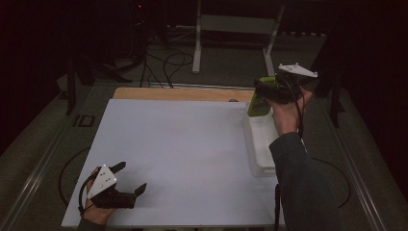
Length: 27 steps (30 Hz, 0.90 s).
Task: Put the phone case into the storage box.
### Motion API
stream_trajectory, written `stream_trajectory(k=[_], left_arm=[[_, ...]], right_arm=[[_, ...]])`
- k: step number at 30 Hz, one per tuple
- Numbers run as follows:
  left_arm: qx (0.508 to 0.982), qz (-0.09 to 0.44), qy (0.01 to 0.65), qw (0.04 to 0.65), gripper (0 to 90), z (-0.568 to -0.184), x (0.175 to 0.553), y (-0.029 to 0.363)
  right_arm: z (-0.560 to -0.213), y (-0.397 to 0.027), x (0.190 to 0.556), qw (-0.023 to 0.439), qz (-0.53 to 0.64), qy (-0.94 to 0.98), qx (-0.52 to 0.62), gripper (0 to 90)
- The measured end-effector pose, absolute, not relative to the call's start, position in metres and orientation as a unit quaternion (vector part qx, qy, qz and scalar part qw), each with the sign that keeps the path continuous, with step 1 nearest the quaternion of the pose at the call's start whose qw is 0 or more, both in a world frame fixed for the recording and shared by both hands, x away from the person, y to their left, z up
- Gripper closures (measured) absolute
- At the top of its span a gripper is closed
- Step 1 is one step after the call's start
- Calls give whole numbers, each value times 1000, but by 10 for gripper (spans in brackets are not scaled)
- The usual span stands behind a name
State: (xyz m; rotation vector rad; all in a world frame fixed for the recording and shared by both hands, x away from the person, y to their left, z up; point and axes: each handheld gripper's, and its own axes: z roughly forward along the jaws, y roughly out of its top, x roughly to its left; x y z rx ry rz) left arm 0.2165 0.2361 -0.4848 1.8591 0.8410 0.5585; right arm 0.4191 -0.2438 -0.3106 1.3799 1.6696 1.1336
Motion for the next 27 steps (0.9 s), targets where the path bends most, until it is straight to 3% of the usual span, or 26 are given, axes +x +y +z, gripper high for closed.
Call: stream_trajectory(k=[27], left_arm=[[769,234,343,487,0,-484,216,234]], right_arm=[[-319,-259,437,349,415,630,556,159]])
